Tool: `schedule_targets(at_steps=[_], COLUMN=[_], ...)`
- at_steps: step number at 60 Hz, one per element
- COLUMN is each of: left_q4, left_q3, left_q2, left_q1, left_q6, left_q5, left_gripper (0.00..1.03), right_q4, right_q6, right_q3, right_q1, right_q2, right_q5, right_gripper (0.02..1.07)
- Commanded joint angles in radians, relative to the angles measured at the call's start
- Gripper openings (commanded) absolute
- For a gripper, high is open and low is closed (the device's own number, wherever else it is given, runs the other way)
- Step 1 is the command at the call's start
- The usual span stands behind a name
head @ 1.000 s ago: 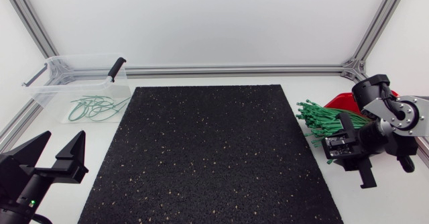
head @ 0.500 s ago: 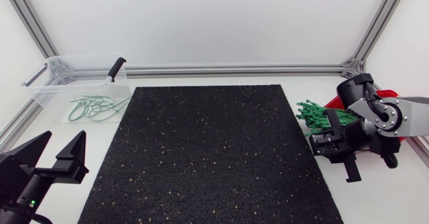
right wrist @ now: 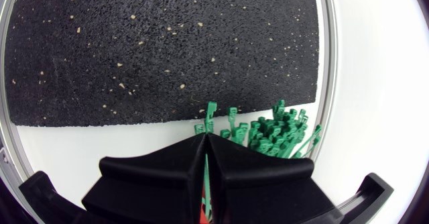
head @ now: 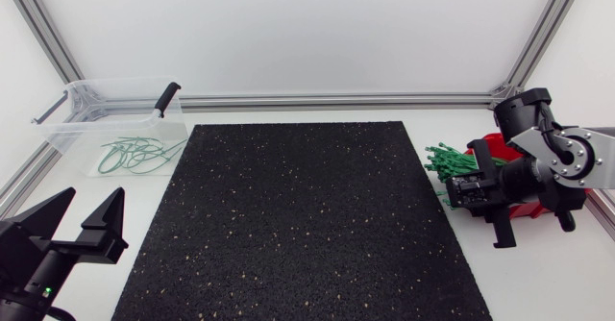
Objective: Take a green cable tie from the red box, thread the tail through the head to close it, then place it in the transparent bin on the left.
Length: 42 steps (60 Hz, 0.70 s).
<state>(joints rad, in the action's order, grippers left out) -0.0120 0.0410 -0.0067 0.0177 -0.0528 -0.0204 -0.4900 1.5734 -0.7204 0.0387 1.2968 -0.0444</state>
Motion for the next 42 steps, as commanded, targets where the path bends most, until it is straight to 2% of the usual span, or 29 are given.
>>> schedule_targets(at_steps=[1,9,22,29,34,42], left_q4=[0.018,0.018,0.02,0.02,0.02,0.02], left_q3=[-0.039,-0.039,-0.039,-0.039,-0.039,-0.039], left_q2=[-0.004,-0.004,-0.004,-0.004,-0.004,-0.004], left_q1=[0.007,0.005,0.005,0.008,0.007,0.005], left_q6=[-0.018,-0.018,-0.018,-0.018,-0.018,-0.018], left_q5=[-0.004,-0.001,0.004,0.004,0.004,0.004], left_gripper=[0.99,0.99,0.99,0.99,0.99,0.99], right_q4=[-0.016,-0.044,-0.076,-0.14,-0.134,-0.139], right_q6=[-0.016,-0.03,-0.124,-0.277,-0.42,-0.595], right_q3=[-0.037,-0.09,-0.225,-0.353,-0.421,-0.47], right_q1=[-0.007,-0.04,-0.165,-0.229,-0.287,-0.319], right_q2=[-0.028,-0.053,-0.016,0.065,0.093,0.099], right_q5=[0.023,0.084,0.261,0.356,0.451,0.497], right_gripper=[0.08,0.07,0.08,0.08,0.08,0.07])
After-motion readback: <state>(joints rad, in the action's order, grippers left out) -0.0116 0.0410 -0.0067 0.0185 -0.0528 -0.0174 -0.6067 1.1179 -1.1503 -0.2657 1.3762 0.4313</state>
